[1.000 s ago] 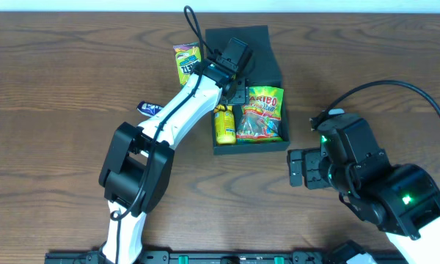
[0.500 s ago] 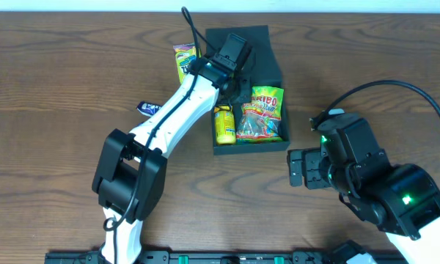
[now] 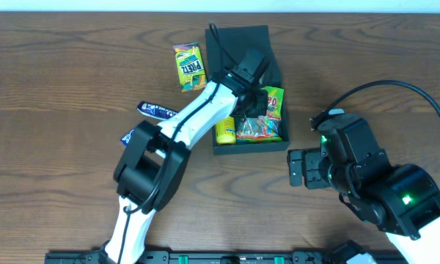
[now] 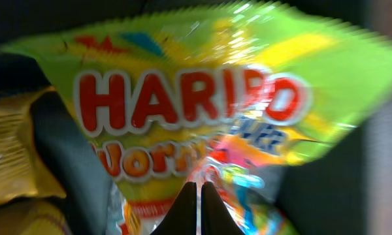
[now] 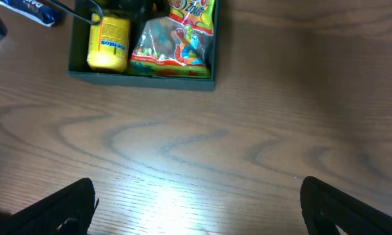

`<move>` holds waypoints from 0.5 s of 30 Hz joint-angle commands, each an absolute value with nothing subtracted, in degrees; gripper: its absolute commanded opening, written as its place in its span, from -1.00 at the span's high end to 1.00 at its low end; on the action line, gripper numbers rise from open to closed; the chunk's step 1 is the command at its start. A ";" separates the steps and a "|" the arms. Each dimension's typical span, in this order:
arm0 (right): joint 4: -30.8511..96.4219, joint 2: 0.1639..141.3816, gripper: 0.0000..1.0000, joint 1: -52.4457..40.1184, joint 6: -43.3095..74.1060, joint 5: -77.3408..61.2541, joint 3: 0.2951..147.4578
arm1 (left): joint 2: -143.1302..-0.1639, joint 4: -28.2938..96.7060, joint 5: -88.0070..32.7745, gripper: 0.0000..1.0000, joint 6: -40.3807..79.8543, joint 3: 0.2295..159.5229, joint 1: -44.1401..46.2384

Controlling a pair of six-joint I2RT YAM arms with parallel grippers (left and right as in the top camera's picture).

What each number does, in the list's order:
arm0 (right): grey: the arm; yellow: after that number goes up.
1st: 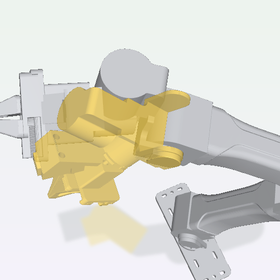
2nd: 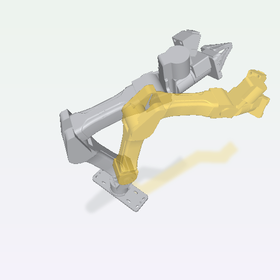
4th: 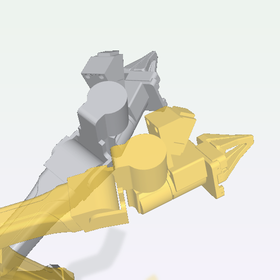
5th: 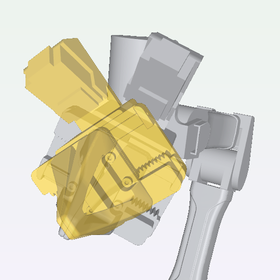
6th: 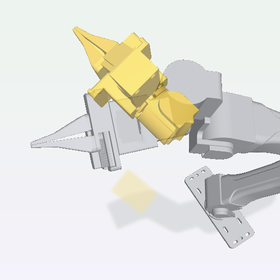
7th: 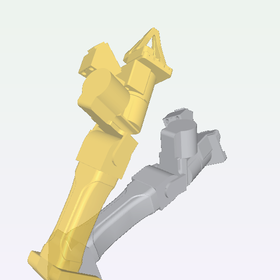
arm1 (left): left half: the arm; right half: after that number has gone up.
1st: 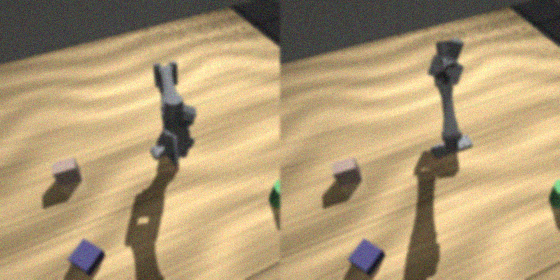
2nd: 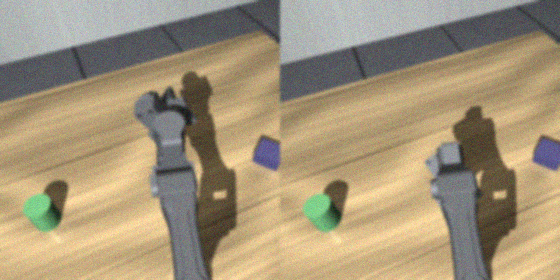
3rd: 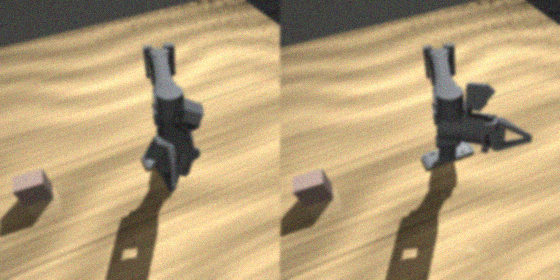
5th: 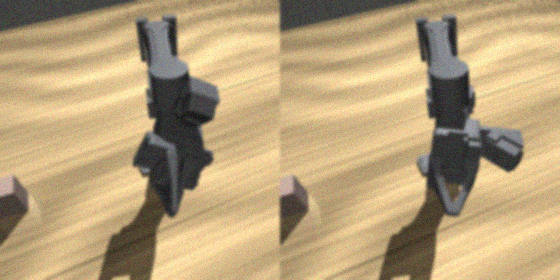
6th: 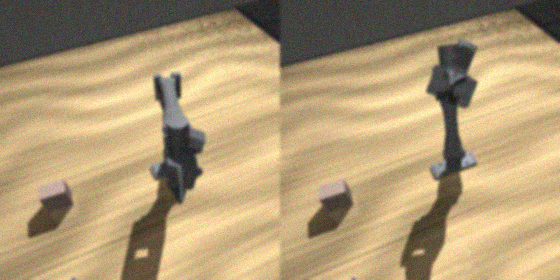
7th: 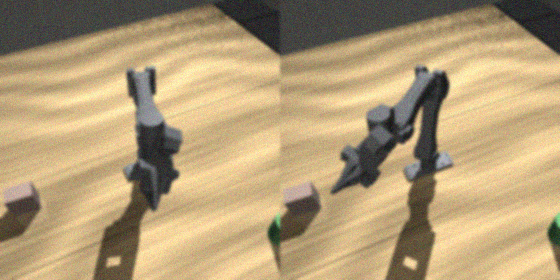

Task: Pack container
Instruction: 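Push the items down inside the box with the left gripper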

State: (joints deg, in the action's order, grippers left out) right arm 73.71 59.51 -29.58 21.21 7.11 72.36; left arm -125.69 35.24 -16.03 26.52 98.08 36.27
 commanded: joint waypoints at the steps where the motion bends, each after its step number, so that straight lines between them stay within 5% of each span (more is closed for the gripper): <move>1: 73.71 59.27 -0.99 -29.21 20.51 7.49 72.69 | -128.77 35.07 -16.08 0.89 25.54 98.04 36.03; 15: 73.73 59.27 -0.98 -29.21 20.51 7.49 72.69 | -125.89 35.73 -11.49 0.89 25.82 98.19 35.92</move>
State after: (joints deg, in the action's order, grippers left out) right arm 73.69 59.51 -29.58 21.21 7.11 72.36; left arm -128.27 35.11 -15.00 26.52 98.08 36.51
